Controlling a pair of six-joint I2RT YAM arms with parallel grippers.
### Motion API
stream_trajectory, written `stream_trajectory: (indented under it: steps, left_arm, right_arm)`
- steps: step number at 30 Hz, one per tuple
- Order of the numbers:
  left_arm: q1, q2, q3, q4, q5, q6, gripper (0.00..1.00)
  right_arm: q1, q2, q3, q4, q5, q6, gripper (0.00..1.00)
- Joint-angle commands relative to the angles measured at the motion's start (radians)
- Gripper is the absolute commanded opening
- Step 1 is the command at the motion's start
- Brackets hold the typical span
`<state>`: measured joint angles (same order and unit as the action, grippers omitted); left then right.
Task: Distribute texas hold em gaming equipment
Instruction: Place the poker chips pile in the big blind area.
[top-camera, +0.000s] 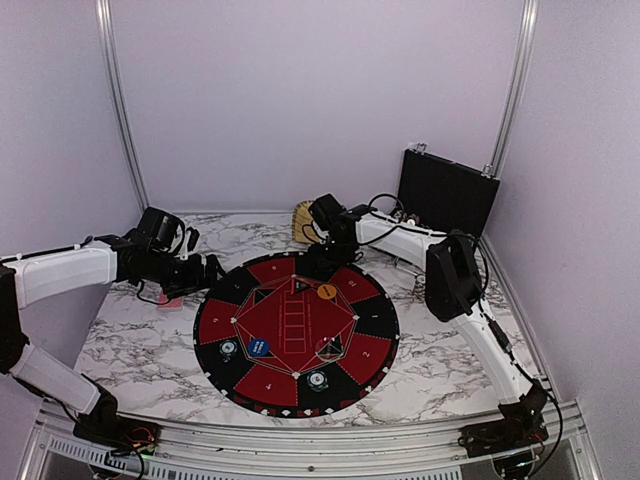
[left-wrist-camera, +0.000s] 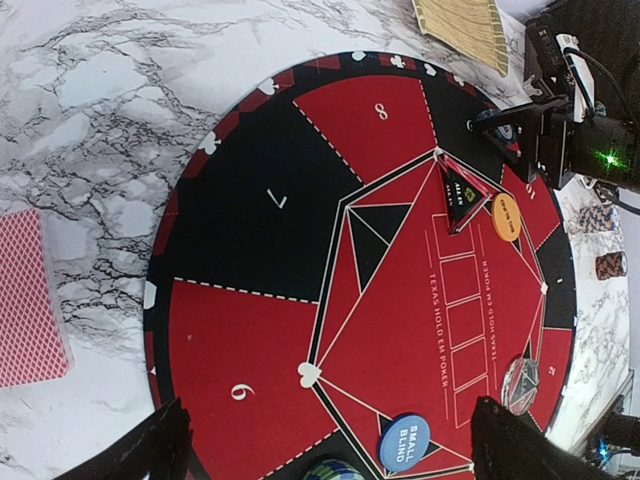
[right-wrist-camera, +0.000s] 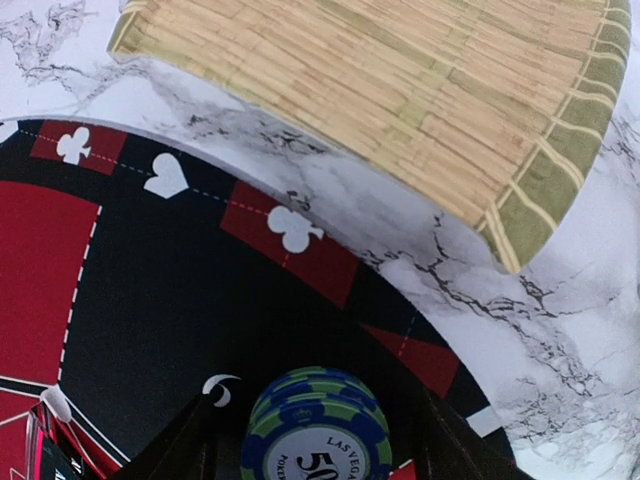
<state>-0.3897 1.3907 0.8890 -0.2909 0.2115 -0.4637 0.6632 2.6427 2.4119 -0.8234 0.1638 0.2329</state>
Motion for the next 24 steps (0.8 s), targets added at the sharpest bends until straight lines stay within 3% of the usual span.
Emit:
stream_trajectory:
  steps: [1, 12, 24]
  left_arm:
    - [0.006, 0.002, -0.009, 0.017, 0.014, 0.008, 0.99]
    - [0.006, -0.016, -0.003, 0.015, 0.0, 0.01, 0.99]
    - [-0.016, -0.033, 0.006, -0.003, -0.029, -0.021, 0.99]
  right_arm:
    - [-0.006, -0.035, 0.052, 0.002, -0.002, 0.004, 0.66]
    - [0.009, -0.229, -0.063, -0.017, 0.029, 0.021, 0.7]
    - [-0.013, -0.746, -0.728, 0.129, 0.095, 0.097, 0.68]
